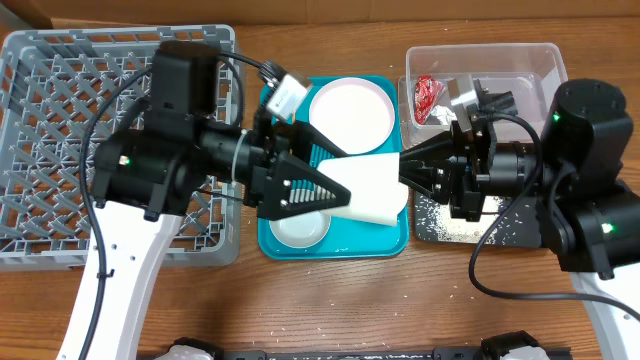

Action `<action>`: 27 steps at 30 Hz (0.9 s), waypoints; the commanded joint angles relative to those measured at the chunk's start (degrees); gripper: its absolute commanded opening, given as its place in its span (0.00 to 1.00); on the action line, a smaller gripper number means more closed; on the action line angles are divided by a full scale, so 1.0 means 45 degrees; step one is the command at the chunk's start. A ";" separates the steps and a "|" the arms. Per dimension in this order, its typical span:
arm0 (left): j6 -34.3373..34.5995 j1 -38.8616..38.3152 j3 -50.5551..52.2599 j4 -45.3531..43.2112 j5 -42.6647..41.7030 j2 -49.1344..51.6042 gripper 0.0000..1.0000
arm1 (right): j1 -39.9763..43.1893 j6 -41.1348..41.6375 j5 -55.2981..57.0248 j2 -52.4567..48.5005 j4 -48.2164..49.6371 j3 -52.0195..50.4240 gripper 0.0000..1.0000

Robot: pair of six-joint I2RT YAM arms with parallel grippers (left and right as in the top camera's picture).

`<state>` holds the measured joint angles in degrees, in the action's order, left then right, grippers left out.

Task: Sort waste into correct bins and load items into the dishwasher
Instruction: 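Hand the white cup from the right gripper to the left gripper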

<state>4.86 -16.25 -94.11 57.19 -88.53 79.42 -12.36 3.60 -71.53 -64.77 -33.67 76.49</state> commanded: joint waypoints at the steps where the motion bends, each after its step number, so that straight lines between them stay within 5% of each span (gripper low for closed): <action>1: -0.0325 -0.0340 -0.0039 -0.0005 -0.0466 -0.0044 0.77 | 0.0049 -0.0092 -0.0364 -0.0223 0.0087 0.0257 0.04; 13: -0.0185 -0.0335 -0.0039 0.0306 0.0024 -0.0044 0.79 | 0.0049 -0.0083 -0.0010 -0.0267 0.0350 0.0257 0.04; 16: -0.0185 -0.0311 -0.0039 0.0743 0.0763 -0.0044 0.68 | 0.0049 -0.0083 0.0044 -0.0267 0.0442 0.0257 0.31; 18: -0.0189 -0.0301 -0.0039 0.1044 0.1180 -0.0044 0.67 | 0.0053 -0.0039 0.0311 -0.0248 0.0432 0.0257 0.13; 24: -0.0185 -0.0301 -0.0039 0.1146 0.1739 -0.0044 0.68 | 0.0049 0.0209 0.0306 -0.0243 0.0432 0.0257 0.14; 27: -0.0175 -0.0267 -0.0044 0.1151 0.1797 -0.0044 0.63 | 0.0053 0.0199 0.0423 -0.0243 0.0447 0.0257 0.38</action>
<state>4.27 -17.28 -94.11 62.26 -82.02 79.53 -12.36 4.08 -70.08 -65.93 -32.01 76.51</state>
